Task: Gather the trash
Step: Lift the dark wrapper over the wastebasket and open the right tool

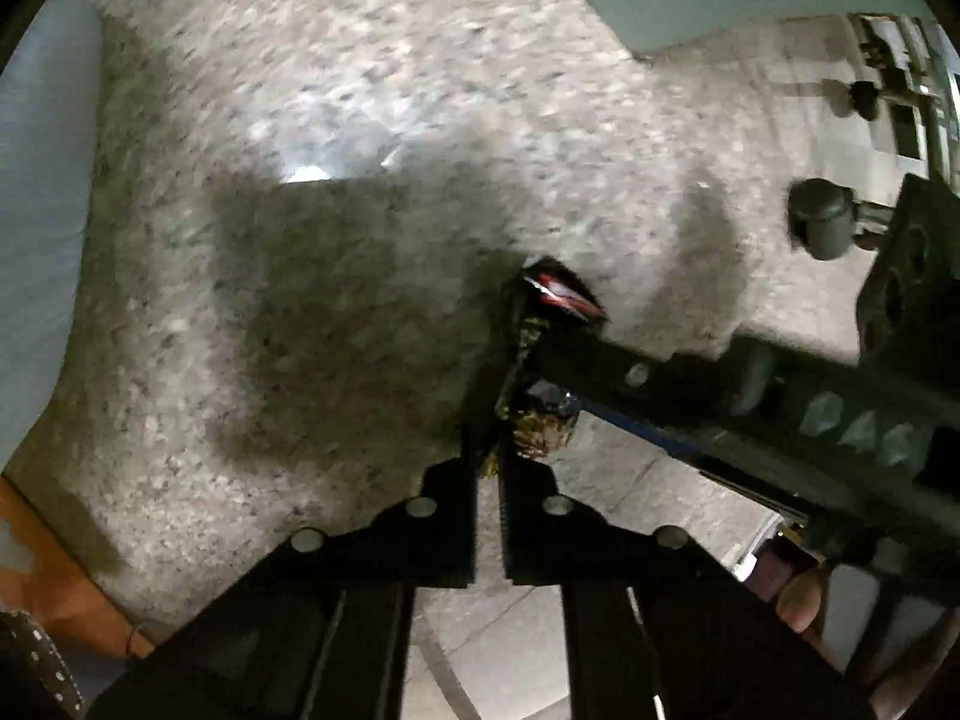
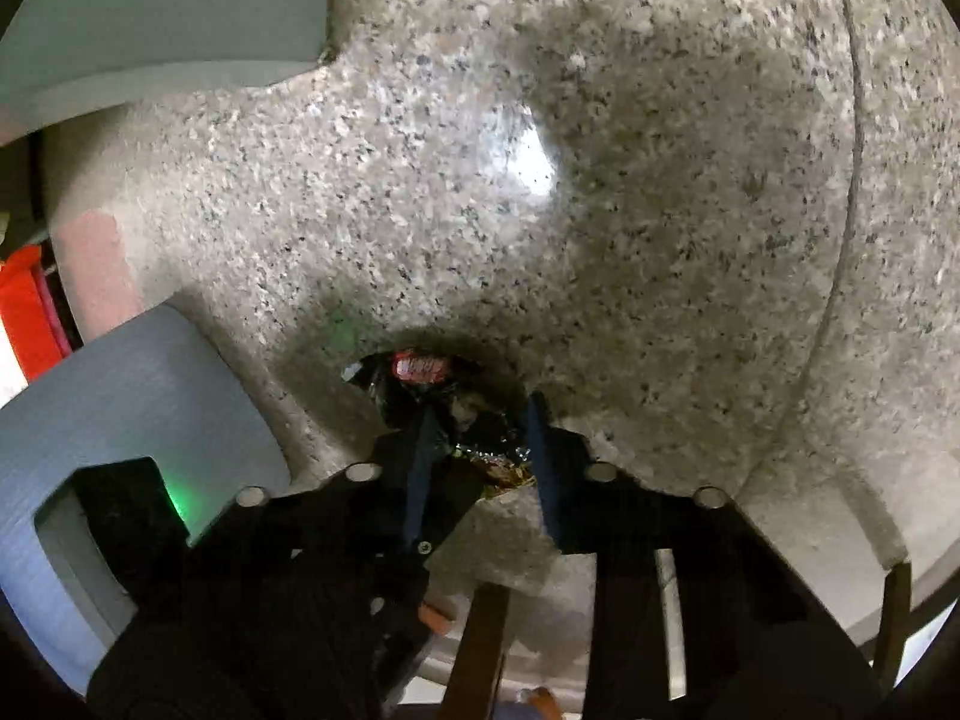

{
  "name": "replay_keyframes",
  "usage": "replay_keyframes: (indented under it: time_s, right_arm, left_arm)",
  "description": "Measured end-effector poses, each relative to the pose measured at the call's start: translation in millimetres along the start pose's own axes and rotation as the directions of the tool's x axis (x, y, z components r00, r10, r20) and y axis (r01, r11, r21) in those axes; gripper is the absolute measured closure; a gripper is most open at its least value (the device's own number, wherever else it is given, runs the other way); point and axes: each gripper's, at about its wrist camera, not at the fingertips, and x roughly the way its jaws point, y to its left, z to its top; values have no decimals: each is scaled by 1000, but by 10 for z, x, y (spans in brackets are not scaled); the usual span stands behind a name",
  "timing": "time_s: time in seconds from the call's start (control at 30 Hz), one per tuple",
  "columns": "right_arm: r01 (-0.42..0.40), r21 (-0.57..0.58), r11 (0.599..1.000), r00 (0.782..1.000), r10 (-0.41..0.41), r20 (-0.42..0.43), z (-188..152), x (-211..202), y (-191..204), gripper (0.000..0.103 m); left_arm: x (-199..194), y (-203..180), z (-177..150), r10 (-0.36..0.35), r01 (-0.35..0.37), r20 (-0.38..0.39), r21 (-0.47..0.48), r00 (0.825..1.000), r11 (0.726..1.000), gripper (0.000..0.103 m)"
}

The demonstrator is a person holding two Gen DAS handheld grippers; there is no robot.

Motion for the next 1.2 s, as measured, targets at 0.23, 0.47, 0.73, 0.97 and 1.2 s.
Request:
replay_keyframes:
  time_s: [0.23,0.47,0.73,0.97,1.2]
  right_arm:
    - [7,12,1000,996,-8,86,-238,-674,-73,91]
    - [40,-31,999,985,-34,171,-757,-1798,164,96]
    - [-22,-261,965,956,97,278,-1735,-2820,1268,99]
    - [-8,-486,874,943,168,287,-2302,-2812,2449,99]
    - [-37,-575,818,980,143,140,-2235,-2031,3164,98]
  left_arm:
    - [-339,-469,-27,8,-7,-5,96,1000,995,103]
    - [-1248,-1108,-431,16,-26,46,226,999,974,102]
    - [-2973,-1168,-991,10,-77,271,236,962,969,102]
    - [-3995,-250,-1262,43,-90,433,88,900,992,102]
    - [-4101,647,-1145,189,-157,432,-111,882,981,87]
